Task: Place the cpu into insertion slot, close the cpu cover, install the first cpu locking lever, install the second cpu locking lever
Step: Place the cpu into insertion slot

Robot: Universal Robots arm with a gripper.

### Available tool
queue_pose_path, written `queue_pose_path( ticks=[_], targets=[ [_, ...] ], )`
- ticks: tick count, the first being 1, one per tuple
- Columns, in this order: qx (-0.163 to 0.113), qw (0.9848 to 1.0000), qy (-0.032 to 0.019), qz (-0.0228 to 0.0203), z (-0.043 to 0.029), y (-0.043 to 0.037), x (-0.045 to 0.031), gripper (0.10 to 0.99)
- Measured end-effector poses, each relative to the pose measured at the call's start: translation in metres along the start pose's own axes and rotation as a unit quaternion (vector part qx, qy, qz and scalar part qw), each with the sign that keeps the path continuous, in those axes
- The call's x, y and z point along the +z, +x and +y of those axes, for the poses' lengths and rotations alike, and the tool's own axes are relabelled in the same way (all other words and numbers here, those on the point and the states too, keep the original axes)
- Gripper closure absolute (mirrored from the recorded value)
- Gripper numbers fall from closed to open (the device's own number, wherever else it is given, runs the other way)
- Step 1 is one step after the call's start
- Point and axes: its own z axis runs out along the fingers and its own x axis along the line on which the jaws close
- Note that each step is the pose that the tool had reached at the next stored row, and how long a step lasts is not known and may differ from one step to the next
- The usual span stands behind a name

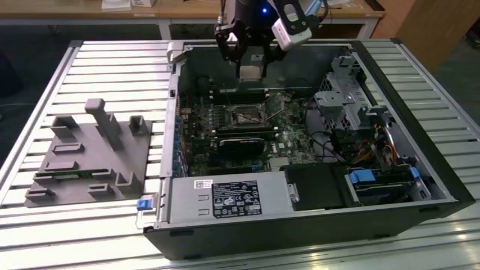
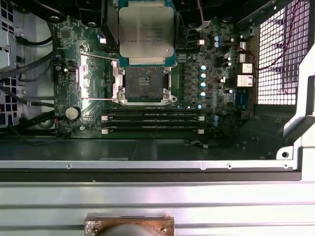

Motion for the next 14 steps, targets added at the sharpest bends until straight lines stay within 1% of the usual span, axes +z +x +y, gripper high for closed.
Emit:
queue_pose_path(
  ticks=[6, 14],
  targets=[
    [0.000, 1.0000, 0.0000, 0.0000, -0.0003, -0.0001, 0.0038, 0.545],
    [0.000, 1.0000, 0.0000, -0.0017, -0.0016, -0.0003, 0.0181, 0.545]
  ],
)
